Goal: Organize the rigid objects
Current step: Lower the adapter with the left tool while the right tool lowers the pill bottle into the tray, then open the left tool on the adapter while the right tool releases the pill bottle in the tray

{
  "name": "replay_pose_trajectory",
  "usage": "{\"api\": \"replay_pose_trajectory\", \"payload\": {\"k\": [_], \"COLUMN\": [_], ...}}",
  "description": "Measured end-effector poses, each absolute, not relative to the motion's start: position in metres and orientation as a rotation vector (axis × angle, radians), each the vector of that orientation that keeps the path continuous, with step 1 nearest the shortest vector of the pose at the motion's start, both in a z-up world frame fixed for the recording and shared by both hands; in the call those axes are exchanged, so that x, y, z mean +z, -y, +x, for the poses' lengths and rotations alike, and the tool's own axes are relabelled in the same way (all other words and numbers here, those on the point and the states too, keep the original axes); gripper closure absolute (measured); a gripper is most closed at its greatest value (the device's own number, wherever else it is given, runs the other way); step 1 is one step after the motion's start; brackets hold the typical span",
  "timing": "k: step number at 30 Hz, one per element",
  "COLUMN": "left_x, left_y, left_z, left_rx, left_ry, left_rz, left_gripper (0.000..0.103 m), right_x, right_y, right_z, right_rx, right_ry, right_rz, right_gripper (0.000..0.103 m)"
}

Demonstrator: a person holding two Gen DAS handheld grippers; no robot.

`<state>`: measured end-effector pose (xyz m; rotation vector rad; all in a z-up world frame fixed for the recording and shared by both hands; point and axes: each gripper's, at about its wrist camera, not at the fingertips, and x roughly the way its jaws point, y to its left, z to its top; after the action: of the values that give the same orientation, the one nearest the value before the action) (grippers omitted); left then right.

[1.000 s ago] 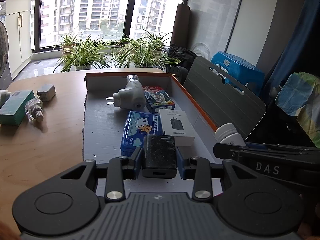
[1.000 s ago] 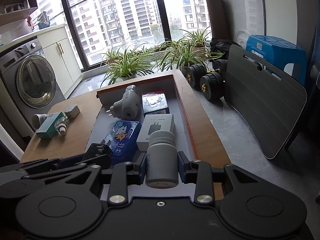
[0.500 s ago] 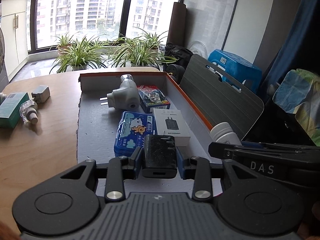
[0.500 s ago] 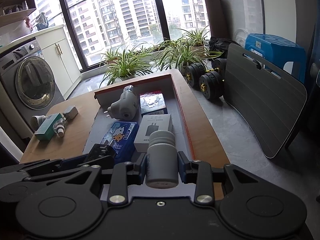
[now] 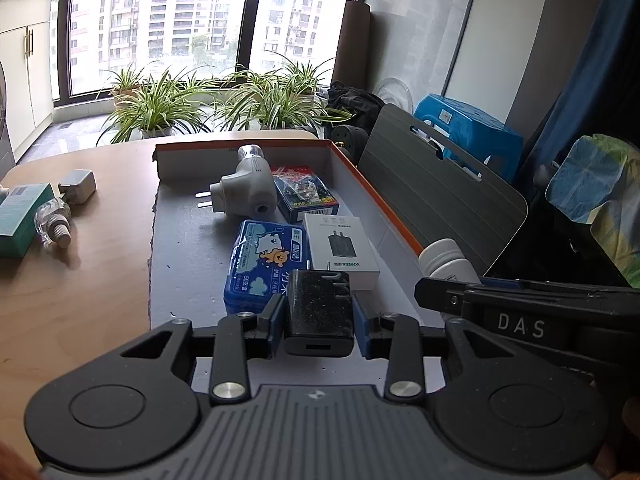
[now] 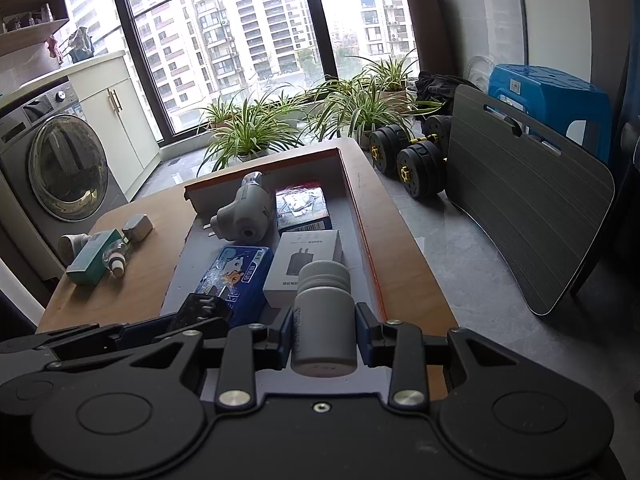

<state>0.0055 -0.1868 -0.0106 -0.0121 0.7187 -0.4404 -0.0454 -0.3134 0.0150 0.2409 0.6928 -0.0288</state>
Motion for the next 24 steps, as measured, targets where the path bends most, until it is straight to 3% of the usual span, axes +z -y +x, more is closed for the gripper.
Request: {"api": "replay_pose_trajectory", "payload": {"k": [24], "left_x": [-0.0199], "left_y": [0.1892], "left_z": [0.0111], "left_rx": [-0.463], "left_ry": [-0.759], "left_rz": [-0.027], "left_gripper": [0.067], "right_x": [0.0128], "right_y": [0.3179], "right_z": [-0.0451], "right_rx": [-0.062], "right_ry": [-0.67], "right_rz": [0.255], "right_gripper": [0.058]}}
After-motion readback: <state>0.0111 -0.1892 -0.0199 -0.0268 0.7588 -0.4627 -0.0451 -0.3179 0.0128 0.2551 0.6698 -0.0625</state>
